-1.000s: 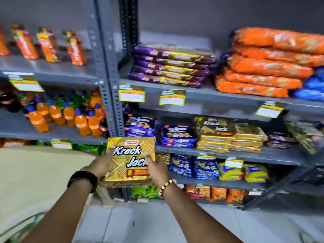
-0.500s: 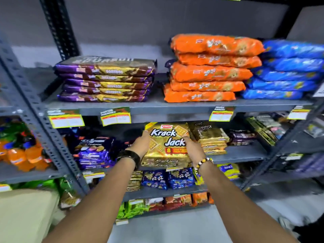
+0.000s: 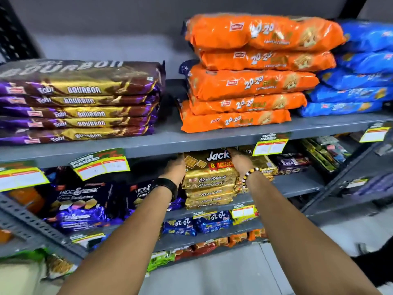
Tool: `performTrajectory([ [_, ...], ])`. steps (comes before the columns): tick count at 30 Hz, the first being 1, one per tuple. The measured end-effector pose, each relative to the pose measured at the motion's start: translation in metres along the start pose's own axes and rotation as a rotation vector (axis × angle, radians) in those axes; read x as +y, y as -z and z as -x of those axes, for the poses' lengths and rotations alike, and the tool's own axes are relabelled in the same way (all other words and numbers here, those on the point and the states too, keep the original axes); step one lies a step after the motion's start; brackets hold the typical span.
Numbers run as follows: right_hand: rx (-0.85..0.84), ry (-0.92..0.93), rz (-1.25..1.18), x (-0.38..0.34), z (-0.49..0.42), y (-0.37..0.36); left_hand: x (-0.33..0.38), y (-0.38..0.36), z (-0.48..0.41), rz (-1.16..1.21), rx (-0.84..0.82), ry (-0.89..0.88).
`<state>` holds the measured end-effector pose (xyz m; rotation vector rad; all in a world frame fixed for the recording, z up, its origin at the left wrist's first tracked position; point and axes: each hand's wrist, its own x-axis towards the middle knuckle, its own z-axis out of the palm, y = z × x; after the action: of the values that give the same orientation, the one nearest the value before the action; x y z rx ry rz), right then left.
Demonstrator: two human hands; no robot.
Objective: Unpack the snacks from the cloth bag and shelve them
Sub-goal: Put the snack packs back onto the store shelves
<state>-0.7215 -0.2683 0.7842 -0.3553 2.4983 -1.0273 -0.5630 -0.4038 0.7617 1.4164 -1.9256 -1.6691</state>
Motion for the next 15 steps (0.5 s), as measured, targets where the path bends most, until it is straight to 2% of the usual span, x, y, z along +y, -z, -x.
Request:
performTrajectory([
  [1,-0.033,0.036,-0.016,0.003,-0.004,-0.003,0.000,-0.003,-0.004,0.001,0.011,0.018],
  [5,-0.061,-0.028,-0.157,0.002,-0.016,-0.008,-0.006,-0.013,-0.020,-0.008,0.043,0.095],
  [8,-0.078,0.006,-0.083,0.010,-0.020,-0.013,-0.018,-0.021,-0.025,0.015,0.059,0.116],
  [11,-0.041,0.092,-0.120,0.019,-0.023,-0.015,-0.027,-0.027,-0.028,0.071,0.088,0.118],
  [15,-0.071,0.115,0.051,0.020,-0.022,-0.014,-0.028,-0.020,-0.024,-0.018,0.021,0.120],
])
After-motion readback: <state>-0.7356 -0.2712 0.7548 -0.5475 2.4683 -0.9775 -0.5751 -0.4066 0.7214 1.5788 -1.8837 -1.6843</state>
